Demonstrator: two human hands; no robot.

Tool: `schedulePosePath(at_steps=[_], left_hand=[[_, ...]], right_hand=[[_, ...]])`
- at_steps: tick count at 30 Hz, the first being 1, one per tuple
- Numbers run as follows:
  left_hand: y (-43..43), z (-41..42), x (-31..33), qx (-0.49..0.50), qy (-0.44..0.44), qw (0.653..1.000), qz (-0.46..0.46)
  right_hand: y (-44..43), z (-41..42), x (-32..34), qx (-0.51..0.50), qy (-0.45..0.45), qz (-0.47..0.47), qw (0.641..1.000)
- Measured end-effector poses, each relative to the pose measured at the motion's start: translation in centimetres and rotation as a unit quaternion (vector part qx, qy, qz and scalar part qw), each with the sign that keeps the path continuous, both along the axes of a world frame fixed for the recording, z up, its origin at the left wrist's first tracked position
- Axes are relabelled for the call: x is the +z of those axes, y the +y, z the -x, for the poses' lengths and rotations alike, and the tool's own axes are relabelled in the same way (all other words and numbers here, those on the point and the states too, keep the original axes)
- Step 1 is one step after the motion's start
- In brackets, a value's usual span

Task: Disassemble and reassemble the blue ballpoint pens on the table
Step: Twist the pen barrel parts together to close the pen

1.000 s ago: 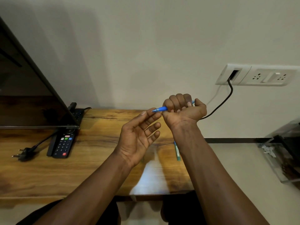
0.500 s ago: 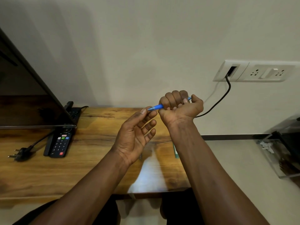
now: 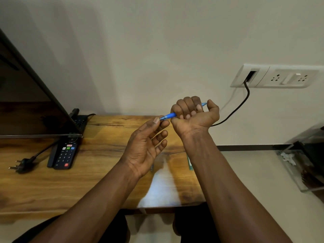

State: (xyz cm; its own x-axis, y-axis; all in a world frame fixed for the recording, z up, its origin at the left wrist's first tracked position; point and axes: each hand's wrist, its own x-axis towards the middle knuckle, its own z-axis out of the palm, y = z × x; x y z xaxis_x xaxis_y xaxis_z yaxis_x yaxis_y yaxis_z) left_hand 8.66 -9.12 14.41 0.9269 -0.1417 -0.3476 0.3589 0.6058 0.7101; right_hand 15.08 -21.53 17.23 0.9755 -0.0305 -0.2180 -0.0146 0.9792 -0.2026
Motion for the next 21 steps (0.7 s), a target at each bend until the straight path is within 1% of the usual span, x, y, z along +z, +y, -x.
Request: schedulePosePath(at_steps=[4,9,13,15,17,19,21], left_hand=[[0.3,-0.2,0.5,0.0,0.005,1.0,-0.027],[1.2,-0.9,0.9,-0.008,-0.036,0.989,-0.145],[2.3,-1.1,0.5,-0.004,-0.075,0.972,-0.221],[3.2,-1.2,0.5,-0.021,-0.096,0.96,-0.263],[4.5,-1.0,0.7,-0.053,-0.122,0.941,-0.313],[5.7,-0.8,0.8,-0.097,-0.15,0.915,-0.362],[6.8,-0.4,0.8,-0.123,-0.162,0.897,-0.392]], right_hand=[[-0.1,-0.1,-0.2,0.02,-0.016,0.004,1.0],[0.3,0.0,-0.2,0.056,-0.029,0.035,0.997],[0.8,0.2,0.0,0.086,-0.031,0.082,0.992],[1.1,0.2,0.3,0.095,-0.03,0.134,0.986],[1.5,0.2,0.5,0.12,-0.035,0.21,0.97],[1.9,0.4,0.6,0.151,-0.044,0.298,0.942],[2.3,0.6,0.6,0.189,-0.045,0.36,0.913]])
